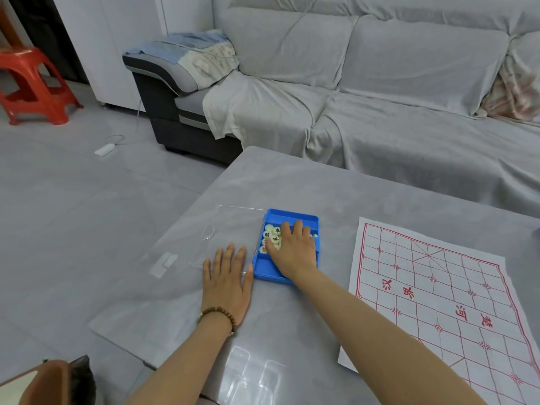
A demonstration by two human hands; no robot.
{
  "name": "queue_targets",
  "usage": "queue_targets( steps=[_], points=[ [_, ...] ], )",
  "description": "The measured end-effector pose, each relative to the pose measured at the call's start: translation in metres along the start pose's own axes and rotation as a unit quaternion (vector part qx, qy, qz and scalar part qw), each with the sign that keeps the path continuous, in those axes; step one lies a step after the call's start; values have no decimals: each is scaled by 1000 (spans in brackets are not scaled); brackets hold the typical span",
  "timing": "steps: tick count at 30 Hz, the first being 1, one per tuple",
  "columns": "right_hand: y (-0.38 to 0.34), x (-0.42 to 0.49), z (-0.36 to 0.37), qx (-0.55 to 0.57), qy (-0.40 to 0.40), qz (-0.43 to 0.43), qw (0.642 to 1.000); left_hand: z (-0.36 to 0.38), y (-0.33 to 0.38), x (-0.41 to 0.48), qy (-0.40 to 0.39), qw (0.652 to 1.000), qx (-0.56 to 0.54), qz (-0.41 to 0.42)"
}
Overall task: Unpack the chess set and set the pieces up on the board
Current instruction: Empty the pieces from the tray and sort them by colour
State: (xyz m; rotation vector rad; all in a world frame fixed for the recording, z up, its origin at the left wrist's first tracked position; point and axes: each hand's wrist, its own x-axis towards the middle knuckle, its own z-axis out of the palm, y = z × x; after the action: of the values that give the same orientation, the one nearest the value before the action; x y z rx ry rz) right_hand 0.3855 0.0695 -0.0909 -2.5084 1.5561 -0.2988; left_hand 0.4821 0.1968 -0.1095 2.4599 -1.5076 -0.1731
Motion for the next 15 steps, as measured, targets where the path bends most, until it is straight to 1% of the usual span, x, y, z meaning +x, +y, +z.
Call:
queue_targets(
  steps=[7,12,15],
  points=[
    [4,3,0,2,5,-20,1000,0,0,0,-4,1000,-10,0],
    [12,8,-5,-20,-16,-53,998,2,-1,1,0,1000,-14,-1],
    [14,6,-3,-31,6,-73,997,2,-1,1,1,1000,-13,3]
  ],
)
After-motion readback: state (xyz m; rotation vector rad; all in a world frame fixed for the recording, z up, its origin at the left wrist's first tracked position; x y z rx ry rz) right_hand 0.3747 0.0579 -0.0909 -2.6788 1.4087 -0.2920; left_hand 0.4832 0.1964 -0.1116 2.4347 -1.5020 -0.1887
